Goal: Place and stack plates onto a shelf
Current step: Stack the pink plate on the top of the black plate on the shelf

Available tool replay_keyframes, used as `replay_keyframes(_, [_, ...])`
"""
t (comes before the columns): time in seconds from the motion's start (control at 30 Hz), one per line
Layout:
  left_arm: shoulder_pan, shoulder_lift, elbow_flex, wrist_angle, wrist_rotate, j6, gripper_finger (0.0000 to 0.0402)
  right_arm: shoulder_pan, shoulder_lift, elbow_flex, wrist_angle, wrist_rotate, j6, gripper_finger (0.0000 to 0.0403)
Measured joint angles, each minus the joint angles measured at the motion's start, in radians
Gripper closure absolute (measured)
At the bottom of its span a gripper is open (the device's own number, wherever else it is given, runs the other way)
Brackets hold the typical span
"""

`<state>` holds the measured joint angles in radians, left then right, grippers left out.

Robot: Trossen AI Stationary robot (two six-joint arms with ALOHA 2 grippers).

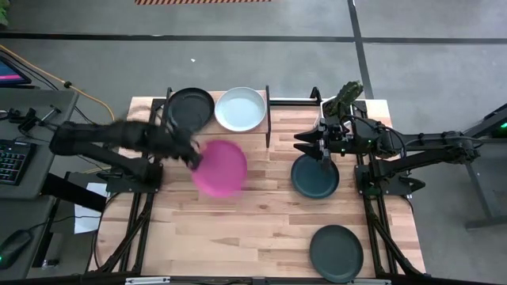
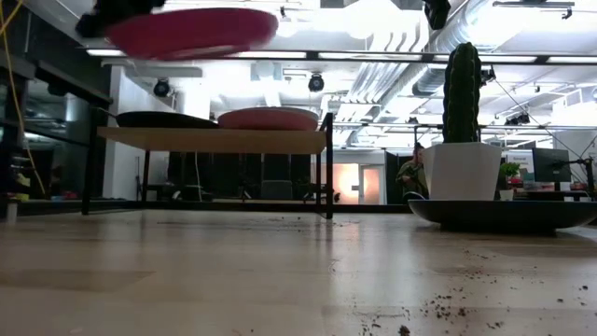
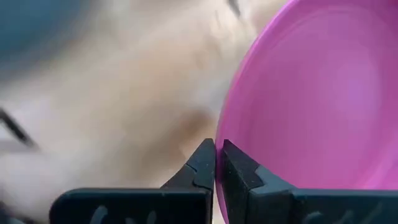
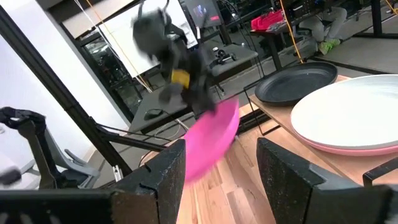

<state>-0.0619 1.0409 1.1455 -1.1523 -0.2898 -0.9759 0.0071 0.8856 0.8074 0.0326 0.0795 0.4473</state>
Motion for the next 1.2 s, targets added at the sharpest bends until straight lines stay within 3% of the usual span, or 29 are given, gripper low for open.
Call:
replay_keyframes(0.1, [0.149, 0.008, 0.142, -0.069, -0.063, 0.168, 0.0400, 0.000, 0.000, 0.000, 0.000, 0.000, 0.000, 0.0224])
replay_keyframes(0.23, [0.397, 0.035, 0.270, -0.118, -0.065, 0.385, 0.0401, 0.000, 0.000, 0.000, 0.000, 0.000, 0.007, 0.0224])
replay_keyframes(0.4, [0.701, 0.078, 0.301, -0.195, -0.012, 0.535, 0.0401, 0.000, 0.000, 0.000, 0.000, 0.000, 0.051, 0.0224])
replay_keyframes(0.53, [0.862, 0.111, 0.301, -0.237, 0.034, 0.563, 0.0401, 0.000, 0.000, 0.000, 0.000, 0.000, 0.058, 0.0224])
replay_keyframes(0.83, [1.008, 0.111, 0.301, -0.245, 0.006, 0.585, 0.0401, 0.000, 0.000, 0.000, 0.000, 0.000, 0.077, 0.0224])
replay_keyframes(1.2, [1.033, 0.114, 0.280, -0.237, -0.019, 0.571, 0.0401, 0.000, 0.000, 0.000, -0.035, 0.000, 0.077, 0.0224])
